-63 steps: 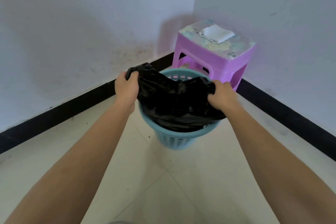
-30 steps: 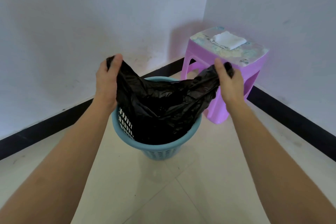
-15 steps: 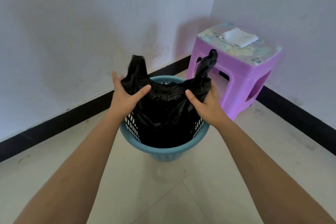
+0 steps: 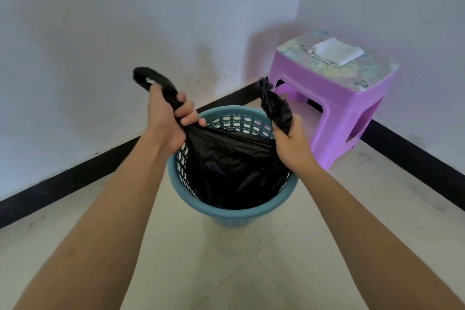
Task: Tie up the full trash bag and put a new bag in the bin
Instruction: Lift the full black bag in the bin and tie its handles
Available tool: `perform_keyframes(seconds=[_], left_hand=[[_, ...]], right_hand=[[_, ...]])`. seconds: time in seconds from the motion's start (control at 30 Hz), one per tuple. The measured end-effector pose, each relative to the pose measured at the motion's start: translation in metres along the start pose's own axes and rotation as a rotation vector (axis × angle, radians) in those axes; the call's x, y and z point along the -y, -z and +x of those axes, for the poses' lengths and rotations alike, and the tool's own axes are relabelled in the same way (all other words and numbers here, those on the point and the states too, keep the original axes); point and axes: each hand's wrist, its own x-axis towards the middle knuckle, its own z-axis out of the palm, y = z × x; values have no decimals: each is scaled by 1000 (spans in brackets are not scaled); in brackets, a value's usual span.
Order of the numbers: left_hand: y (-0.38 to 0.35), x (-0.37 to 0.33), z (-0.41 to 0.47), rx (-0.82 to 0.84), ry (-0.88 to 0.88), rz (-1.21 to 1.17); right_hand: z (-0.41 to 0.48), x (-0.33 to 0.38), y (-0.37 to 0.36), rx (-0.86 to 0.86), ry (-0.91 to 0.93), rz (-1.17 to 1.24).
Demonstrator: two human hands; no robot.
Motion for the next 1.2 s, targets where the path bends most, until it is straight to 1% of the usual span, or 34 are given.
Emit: perform_keyframes(seconds=[0.07, 0.13, 0.17, 0.23, 0.3, 0.37, 0.4, 0.43, 0.47, 0.53, 0.6, 0.67, 0.7, 0.73, 0.8, 0.83, 0.97, 1.03, 1.1, 1.13, 1.2], left_hand=[[5, 4, -3, 55, 21, -96], [7, 10, -5, 105, 35, -106], [7, 11, -6, 126, 46, -51], [7, 12, -5, 183, 61, 133], [5, 18, -4, 311, 57, 289], [0, 26, -8, 435, 26, 355], [-4, 30, -11, 451, 5, 389], [-8, 32, -12, 426, -29, 424], [-13, 32, -13, 363, -70, 440], [-18, 26, -9, 168, -139, 372], [-14, 13, -1, 36, -162, 208], [0, -3, 7, -77, -158, -36], [9, -11, 11, -135, -153, -142], [18, -18, 14, -181, -156, -194], [28, -27, 14, -218, -148, -168], [29, -29, 15, -199, -137, -138], [16, -9, 12, -38, -110, -28], [8, 4, 4, 29, -99, 102], [2, 16, -6, 106, -84, 256], [0, 20, -9, 133, -66, 311], [0, 25, -11, 164, -23, 393]], right_hand=[[3, 0, 5, -3, -8, 17], [5, 1, 7, 35, -2, 64], [4, 1, 7, 67, 20, 67], [3, 1, 5, 127, 97, 11], [1, 4, 0, 192, 188, -76], [-1, 11, -7, 252, 266, -146], [-3, 14, -11, 276, 291, -189], [-5, 17, -15, 297, 312, -235], [-7, 20, -17, 317, 337, -293], [-11, 21, -18, 346, 391, -467], [-13, 12, -13, 367, 401, -650], [-12, -2, -3, 417, 361, -824], [-12, -9, 1, 431, 344, -894], [-13, -14, 4, 427, 337, -908], [-14, -16, 5, 380, 336, -747], [-15, -14, 3, 351, 324, -641], [-13, 0, -2, 229, 225, -298], [-16, 8, -6, 191, 210, -135], [-20, 17, -9, 152, 180, -61], [-21, 21, -9, 138, 181, -70], [-21, 27, -6, 143, 251, -153]])
